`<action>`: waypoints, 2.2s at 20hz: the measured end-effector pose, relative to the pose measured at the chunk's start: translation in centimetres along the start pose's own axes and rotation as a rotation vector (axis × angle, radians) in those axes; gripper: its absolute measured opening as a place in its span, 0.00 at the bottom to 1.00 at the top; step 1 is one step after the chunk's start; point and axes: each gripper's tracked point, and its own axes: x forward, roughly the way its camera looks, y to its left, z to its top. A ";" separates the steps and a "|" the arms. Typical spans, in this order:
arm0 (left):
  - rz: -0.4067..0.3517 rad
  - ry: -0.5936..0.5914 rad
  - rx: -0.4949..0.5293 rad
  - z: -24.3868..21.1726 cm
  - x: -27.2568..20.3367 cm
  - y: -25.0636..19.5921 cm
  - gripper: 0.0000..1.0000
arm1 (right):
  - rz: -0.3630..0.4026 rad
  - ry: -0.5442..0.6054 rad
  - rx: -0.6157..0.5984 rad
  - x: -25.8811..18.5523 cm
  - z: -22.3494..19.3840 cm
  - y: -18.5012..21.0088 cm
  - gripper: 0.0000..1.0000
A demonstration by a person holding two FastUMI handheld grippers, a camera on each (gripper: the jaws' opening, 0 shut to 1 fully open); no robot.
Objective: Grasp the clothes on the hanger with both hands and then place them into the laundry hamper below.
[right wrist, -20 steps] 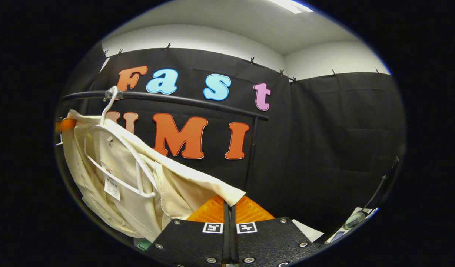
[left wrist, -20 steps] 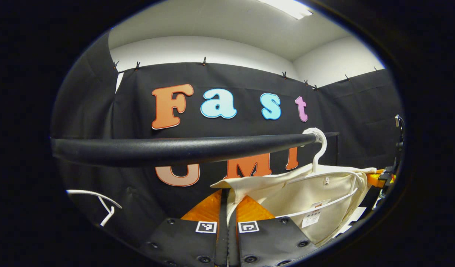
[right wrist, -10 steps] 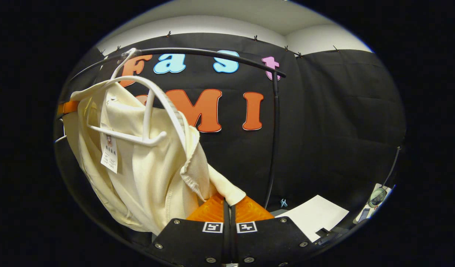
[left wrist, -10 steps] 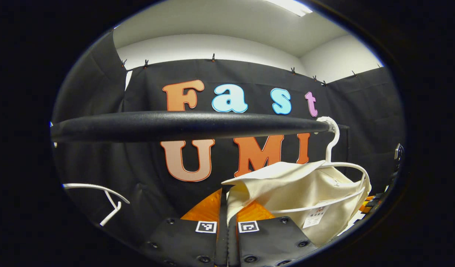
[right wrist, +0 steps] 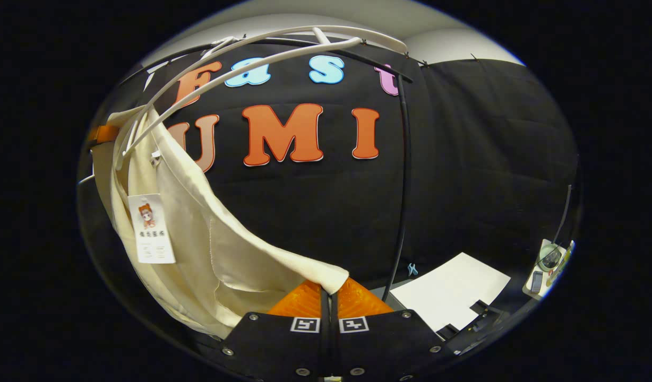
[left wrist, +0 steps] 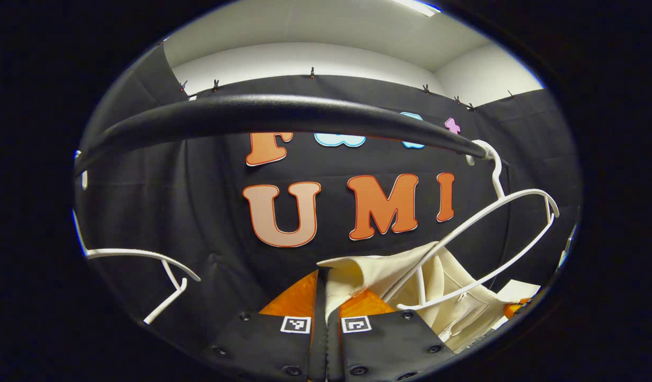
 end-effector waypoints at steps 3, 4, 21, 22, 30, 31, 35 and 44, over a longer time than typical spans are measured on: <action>0.012 0.027 -0.052 -1.4 -0.3 1.2 0.07 | -0.003 -0.001 0.006 -1.0 0.4 -0.3 0.00; 0.021 0.038 -0.064 -2.0 -0.4 1.7 0.07 | -0.001 0.001 0.014 -1.0 0.5 -0.3 0.00; 0.000 0.177 -0.131 -9.2 -3.7 2.7 0.07 | 0.058 0.048 0.043 -4.4 1.2 3.0 0.00; -0.015 0.181 -0.130 -9.4 -4.0 2.1 0.07 | 0.062 0.045 0.042 -4.5 1.3 3.3 0.00; -0.118 0.240 -0.157 -11.9 -5.1 -3.1 0.07 | 0.086 0.033 0.042 -5.9 1.9 5.2 0.00; -0.135 0.247 -0.160 -12.3 -5.0 -3.8 0.07 | 0.086 0.034 0.037 -5.9 1.8 5.5 0.00; -0.206 0.301 -0.171 -14.2 -5.5 -7.4 0.07 | 0.105 0.061 0.038 -6.1 0.5 6.9 0.00; -0.334 0.454 -0.170 -20.7 -6.3 -14.0 0.07 | 0.148 0.160 -0.015 -5.0 -4.3 9.3 0.00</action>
